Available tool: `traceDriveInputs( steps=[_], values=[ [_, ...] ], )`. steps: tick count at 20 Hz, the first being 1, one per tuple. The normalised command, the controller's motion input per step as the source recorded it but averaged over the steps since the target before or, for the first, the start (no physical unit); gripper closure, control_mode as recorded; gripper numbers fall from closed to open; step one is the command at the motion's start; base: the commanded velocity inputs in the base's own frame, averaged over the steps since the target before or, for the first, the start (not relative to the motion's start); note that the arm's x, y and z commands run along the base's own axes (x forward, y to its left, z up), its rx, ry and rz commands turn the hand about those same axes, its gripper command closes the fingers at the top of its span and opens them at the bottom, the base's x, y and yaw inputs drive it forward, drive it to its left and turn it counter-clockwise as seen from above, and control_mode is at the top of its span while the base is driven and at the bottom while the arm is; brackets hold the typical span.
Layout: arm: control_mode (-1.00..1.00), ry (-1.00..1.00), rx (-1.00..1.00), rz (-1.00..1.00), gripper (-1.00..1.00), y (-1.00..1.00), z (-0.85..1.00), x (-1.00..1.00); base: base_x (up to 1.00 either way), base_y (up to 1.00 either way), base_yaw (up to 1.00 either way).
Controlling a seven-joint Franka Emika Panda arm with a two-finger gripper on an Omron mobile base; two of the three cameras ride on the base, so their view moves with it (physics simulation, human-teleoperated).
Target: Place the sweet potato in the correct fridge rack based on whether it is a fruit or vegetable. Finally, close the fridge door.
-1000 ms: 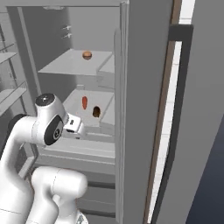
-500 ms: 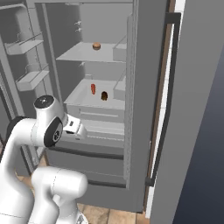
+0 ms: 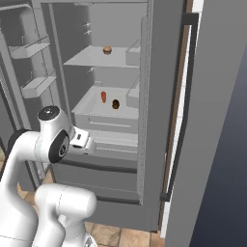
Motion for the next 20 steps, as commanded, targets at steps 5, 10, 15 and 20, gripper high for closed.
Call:
traceDriveInputs(
  steps=[5, 10, 15, 20],
  values=[
    [1.0, 0.0, 0.0, 0.0, -1.0, 0.0, 0.0, 0.0, -0.17, 0.0, 0.0],
    [-1.0, -0.03, 0.0, 0.0, -1.0, 0.0, -0.01, -0.1, 0.0, 0.0, 0.0],
    [-1.0, -0.39, -0.14, 0.07, -1.0, 0.27, 0.44, -0.97, 0.0, 0.0, 0.0],
    [-1.0, -0.33, -0.35, 0.16, -1.0, 0.83, 0.62, -0.95, 0.0, 0.0, 0.0]
  ],
)
